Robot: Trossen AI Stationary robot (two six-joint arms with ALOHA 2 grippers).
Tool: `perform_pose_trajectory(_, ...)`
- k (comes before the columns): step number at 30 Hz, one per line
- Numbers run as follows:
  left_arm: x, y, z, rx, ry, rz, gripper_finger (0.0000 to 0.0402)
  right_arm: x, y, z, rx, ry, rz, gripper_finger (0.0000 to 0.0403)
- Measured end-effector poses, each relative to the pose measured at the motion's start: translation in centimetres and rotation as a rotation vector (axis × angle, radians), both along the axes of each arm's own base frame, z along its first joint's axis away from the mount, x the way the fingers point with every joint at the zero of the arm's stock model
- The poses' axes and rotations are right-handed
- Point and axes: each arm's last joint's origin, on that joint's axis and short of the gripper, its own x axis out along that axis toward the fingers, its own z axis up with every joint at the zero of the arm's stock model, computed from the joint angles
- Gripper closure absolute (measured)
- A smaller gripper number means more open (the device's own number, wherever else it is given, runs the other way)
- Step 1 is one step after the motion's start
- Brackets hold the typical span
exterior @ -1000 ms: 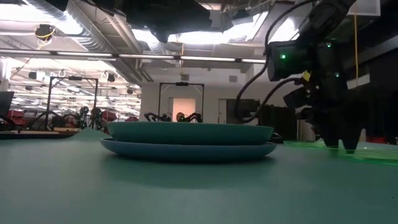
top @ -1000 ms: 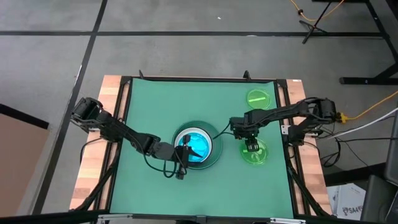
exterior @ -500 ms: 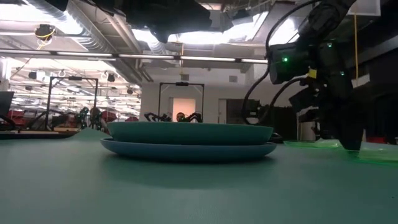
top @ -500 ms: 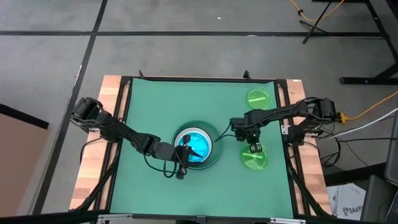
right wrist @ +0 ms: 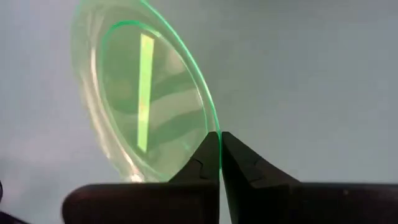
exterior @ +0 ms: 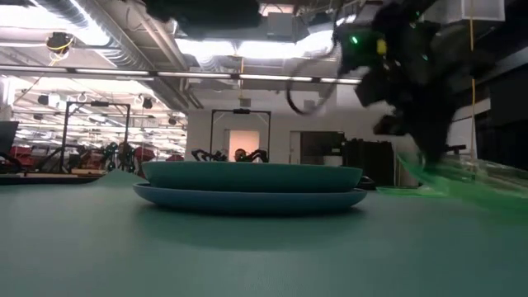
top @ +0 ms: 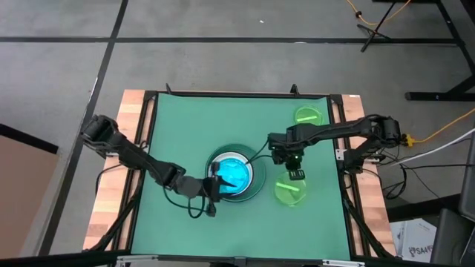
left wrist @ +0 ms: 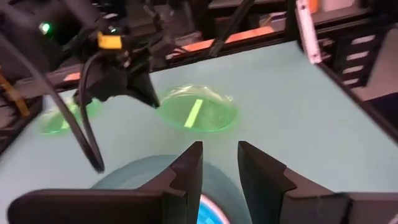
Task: Stack plastic plates
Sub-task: Stack the bottom plastic green plate on the plastic blue plate
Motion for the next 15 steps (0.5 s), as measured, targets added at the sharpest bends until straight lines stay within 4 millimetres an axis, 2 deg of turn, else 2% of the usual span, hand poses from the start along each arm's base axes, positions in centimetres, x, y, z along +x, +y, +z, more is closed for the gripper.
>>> perform_pose_trajectory(7,-2.3,-1.0,1.1,0.075,0.019,0.115,0.0308,2.6,-0.2,3.8,-0.012,-0.175,-0.019,0.0402)
perform_pose_trajectory(15,-2.6,-1.3,1.1,0.097,0.008,0.155,0.0308,5.2,-0.4,6.8,-0.006,-0.406,-0.112,0.0402)
